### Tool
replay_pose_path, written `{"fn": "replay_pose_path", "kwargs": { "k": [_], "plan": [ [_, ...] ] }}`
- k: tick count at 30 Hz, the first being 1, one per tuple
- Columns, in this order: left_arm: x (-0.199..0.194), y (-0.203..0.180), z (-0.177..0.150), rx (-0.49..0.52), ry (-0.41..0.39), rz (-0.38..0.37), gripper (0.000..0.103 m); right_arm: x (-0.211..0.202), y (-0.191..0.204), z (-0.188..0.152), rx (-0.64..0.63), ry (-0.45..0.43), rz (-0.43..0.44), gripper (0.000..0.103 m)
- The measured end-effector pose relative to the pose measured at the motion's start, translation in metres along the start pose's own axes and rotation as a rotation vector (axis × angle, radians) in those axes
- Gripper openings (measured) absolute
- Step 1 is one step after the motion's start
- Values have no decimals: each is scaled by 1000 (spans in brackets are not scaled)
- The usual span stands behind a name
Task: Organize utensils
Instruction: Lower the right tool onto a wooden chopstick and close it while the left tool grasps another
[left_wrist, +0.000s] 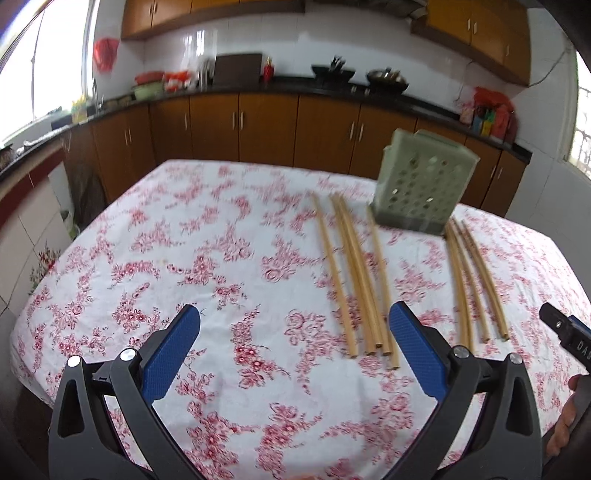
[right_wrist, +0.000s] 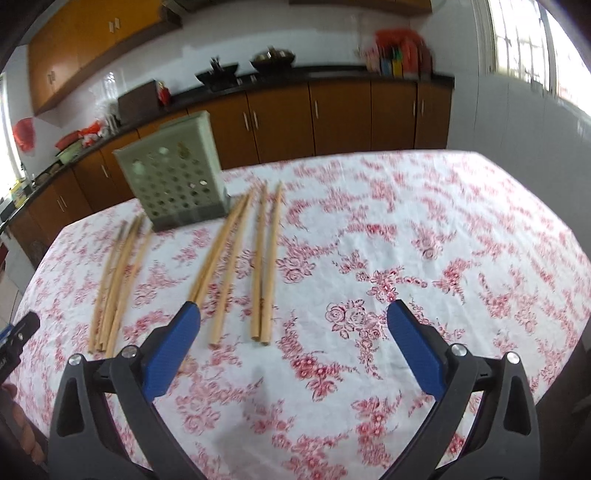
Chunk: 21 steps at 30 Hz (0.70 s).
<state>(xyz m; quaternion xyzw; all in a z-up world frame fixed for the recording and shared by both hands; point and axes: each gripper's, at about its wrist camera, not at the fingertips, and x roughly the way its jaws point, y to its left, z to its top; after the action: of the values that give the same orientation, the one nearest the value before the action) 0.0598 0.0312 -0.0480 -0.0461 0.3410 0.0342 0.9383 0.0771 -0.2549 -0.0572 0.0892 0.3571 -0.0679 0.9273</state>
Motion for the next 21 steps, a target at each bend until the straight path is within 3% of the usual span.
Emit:
{"fn": "replay_pose_path", "kwargs": {
  "k": [1, 5, 7, 9, 16, 21],
  "plan": [
    [5, 1, 3, -1, 16, -1, 101, 6, -2, 3, 8, 19, 7, 87],
    [21, 7, 14, -22, 56, -27, 101, 34, -3, 17, 40, 111, 62, 55],
    [29, 8, 19, -31, 79, -39, 95, 47, 0, 24, 39, 138, 81, 45],
    [38, 8, 23, -28, 101, -44, 81, 58, 5, 31, 23, 152, 80, 34],
    [62, -3, 30, 18, 146, -59, 70, 99, 16, 42, -19, 221, 54, 25],
    [77, -9, 34, 28, 183, -74, 58, 111, 14, 41, -36, 226, 8, 9]
  ]
}}
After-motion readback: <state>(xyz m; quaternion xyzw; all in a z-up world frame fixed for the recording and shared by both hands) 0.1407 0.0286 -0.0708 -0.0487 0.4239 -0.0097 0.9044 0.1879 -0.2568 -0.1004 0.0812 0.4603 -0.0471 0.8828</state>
